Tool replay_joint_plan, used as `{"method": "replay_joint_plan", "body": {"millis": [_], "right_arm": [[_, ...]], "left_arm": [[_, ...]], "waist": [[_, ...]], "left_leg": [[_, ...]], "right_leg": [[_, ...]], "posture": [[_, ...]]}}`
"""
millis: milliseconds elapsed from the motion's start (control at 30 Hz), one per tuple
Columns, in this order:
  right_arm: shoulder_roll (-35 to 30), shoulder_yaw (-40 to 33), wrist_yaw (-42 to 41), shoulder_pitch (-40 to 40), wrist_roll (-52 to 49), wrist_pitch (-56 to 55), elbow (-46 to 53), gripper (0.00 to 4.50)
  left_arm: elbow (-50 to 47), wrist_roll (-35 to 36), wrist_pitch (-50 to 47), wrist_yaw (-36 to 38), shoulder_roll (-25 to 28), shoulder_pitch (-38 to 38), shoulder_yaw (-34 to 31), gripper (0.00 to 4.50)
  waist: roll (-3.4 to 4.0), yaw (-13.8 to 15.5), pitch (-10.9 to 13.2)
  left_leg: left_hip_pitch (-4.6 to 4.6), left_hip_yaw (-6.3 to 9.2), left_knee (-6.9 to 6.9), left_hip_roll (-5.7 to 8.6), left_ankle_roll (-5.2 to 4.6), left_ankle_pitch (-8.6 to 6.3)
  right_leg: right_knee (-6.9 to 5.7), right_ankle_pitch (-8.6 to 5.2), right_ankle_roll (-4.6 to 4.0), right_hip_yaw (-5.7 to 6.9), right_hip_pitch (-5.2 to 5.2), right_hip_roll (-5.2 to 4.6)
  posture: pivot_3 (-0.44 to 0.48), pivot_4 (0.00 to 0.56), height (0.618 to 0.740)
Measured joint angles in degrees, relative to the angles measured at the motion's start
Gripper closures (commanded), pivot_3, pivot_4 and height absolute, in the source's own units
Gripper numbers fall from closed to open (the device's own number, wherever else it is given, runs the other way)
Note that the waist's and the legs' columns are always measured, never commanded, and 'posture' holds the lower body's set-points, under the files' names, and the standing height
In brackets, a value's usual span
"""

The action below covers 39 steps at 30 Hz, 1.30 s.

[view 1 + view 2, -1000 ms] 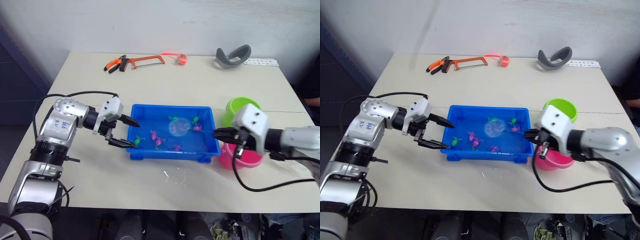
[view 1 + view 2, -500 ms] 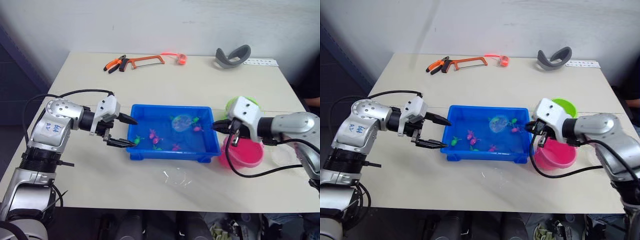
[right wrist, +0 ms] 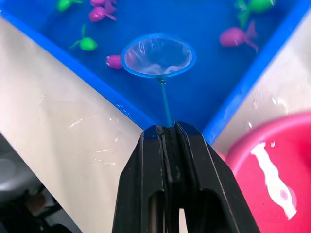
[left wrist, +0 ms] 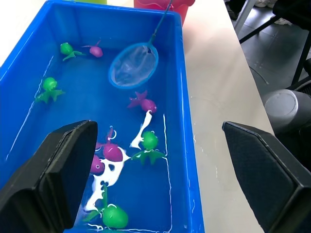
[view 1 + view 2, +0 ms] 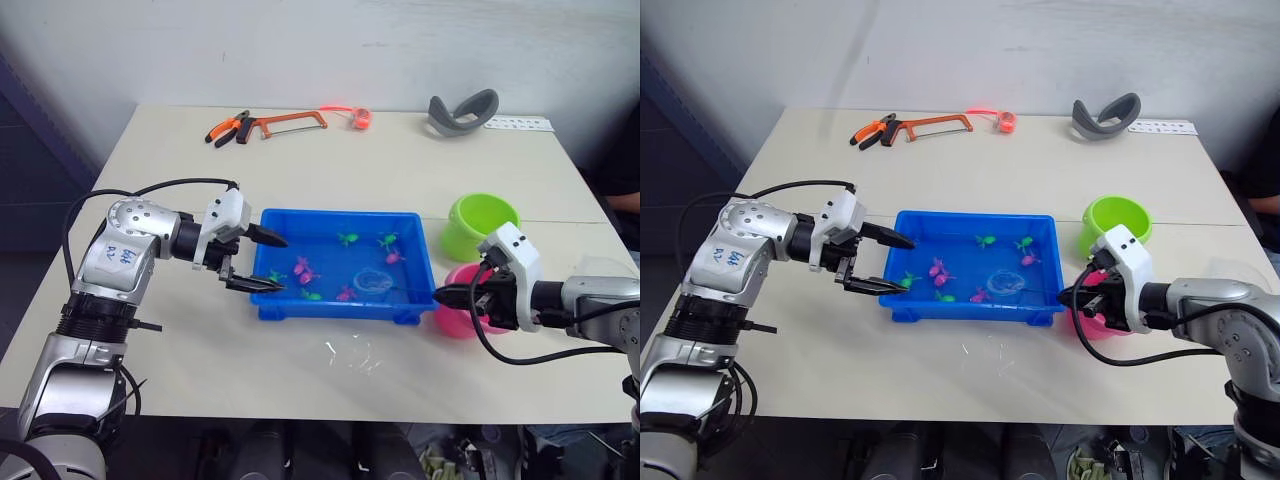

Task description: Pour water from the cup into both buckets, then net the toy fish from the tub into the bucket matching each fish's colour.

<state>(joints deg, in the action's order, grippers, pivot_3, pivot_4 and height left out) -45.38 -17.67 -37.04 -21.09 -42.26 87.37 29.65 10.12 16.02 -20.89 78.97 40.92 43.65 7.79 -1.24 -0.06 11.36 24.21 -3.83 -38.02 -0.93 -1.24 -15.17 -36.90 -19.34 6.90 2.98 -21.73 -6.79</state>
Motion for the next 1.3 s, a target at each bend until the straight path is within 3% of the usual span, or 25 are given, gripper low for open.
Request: {"method": "replay_joint_plan", "body": {"millis": [233, 600, 967, 1300], "right_arm": [[6.27, -2.75, 7.33, -1.07, 2.27, 3.91, -0.97, 4.5], [10.11, -2.85, 13.17, -3.29, 6.5, -0.23, -3.04, 4.5], [2.99, 1.41, 10.21, 4.38, 6.6, -9.13, 6.62, 4.5], [-1.1, -2.89, 8.08, 10.29, 4.97, -10.46, 13.73, 4.5]], "left_arm": [[0.02, 0.11, -0.17, -0.47, -0.99, 0.89, -0.02, 0.02], [0.05, 0.11, -0.12, -0.59, -1.0, 0.9, -0.02, 0.02], [2.03, 0.1, 0.53, -0.41, -2.08, 1.51, 0.01, 0.02], [6.95, -0.56, 3.86, 0.98, -6.06, 5.7, 1.12, 0.02]], "waist": [[0.0, -0.06, 0.0], [0.01, 0.05, 0.0], [0.01, 0.01, 0.01], [0.01, 0.08, 0.01]], "left_leg": [[0.0, -0.03, 0.04, 0.01, 0.0, 0.0], [0.02, -0.06, 0.08, 0.03, 0.0, 0.0], [0.02, -0.07, 0.1, 0.02, -0.08, -0.05], [0.02, -0.06, 0.09, 0.02, -0.08, -0.05]], "right_leg": [[-0.04, 0.0, 0.0, 0.03, -0.02, 0.03], [-0.05, 0.0, 0.01, 0.03, -0.05, 0.06], [0.0, 0.01, 0.02, 0.03, -0.04, 0.08], [0.04, 0.01, 0.02, 0.04, -0.03, 0.08]], "posture": [[0.0, 0.15, 0.74], [0.0, 0.15, 0.74], [0.0, 0.15, 0.74], [0.0, 0.15, 0.74]]}}
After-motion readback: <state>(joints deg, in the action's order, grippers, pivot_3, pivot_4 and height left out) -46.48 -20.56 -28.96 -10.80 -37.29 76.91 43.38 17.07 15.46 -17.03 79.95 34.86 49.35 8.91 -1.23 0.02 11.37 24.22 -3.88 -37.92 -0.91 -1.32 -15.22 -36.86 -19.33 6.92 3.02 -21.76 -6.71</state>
